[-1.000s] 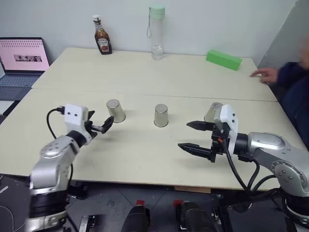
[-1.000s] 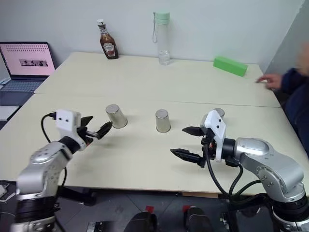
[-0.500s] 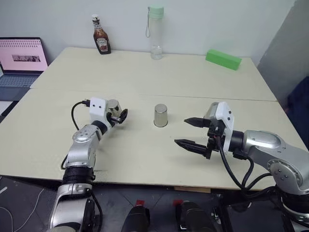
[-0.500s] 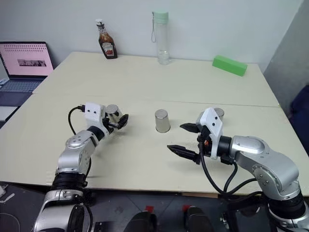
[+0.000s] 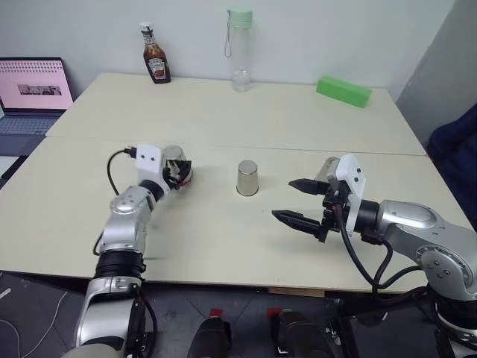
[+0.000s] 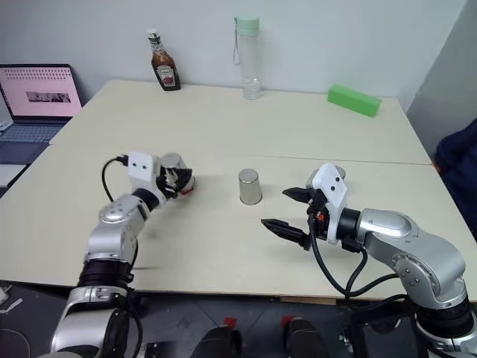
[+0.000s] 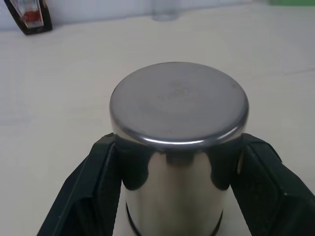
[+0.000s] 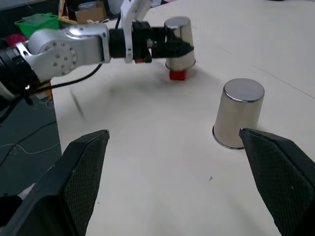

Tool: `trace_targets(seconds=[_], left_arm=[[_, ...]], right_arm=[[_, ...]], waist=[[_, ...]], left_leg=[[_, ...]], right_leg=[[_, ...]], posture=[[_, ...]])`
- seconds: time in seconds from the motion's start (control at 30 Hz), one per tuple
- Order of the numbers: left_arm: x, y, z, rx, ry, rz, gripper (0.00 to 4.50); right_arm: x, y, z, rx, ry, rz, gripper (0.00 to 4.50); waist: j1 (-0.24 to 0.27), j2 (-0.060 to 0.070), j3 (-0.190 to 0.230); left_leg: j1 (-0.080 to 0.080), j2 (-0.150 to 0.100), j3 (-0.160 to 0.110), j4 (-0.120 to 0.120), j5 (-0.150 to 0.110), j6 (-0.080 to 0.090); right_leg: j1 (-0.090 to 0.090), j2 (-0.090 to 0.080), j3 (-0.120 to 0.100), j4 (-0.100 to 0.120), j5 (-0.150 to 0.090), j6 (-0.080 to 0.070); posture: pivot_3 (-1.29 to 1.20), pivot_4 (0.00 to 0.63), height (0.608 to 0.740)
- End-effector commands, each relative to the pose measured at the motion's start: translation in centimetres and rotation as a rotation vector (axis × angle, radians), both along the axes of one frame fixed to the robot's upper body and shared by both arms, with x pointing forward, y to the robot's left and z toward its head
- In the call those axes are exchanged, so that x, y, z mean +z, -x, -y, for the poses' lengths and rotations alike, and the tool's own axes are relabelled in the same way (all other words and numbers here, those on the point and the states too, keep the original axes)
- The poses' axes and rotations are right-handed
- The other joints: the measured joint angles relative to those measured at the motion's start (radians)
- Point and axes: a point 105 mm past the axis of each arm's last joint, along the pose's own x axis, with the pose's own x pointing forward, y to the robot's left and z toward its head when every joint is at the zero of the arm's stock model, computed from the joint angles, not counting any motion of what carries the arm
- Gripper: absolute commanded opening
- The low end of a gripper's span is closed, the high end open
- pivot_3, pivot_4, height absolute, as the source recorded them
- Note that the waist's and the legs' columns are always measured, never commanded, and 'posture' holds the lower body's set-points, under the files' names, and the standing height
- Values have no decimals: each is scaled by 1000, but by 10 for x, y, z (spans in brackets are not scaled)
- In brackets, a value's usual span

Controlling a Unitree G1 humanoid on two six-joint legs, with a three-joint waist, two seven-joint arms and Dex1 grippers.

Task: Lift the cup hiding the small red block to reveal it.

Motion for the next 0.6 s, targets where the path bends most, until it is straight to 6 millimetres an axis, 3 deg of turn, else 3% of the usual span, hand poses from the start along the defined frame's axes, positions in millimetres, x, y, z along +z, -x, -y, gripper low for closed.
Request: trace_targets(seconds=[0.03,0.2,0.43,0.47,0.6], left_arm=[[26,10,-36,128,40,52,2767],[-4,14,-60,219,82,-29,2767],[-31,3,-62,190,152,-84,2767],[-33,2,-62,189,151,-87,3473],[-34,1,-64,189,135,-88,4230]], right_arm=[[12,5,-6,30,-24,42,4500],[11,6,-10,52,-27,37,4500],[15,4,-11,65,-20,40,4500],[16,5,-11,66,-21,40,4500],[17,6,-12,71,-22,37,4500]], waist=[[-2,0,0],[3,0,0],[18,-1,0],[18,-1,0],[21,-1,0]], left_leg=[[0,0,0,0,0,0],[1,0,0,0,0,0],[0,-1,-1,2,0,0],[0,-1,-1,2,0,0],[0,-1,0,1,0,0]], right_leg=[[0,0,0,0,0,0],[0,0,-1,1,-1,1],[1,-1,-1,0,0,2],[1,-1,-1,0,0,2],[0,-1,-1,0,1,0]], posture=[[0,150,740],[0,150,740],[0,150,740],[0,150,740],[0,150,740]])
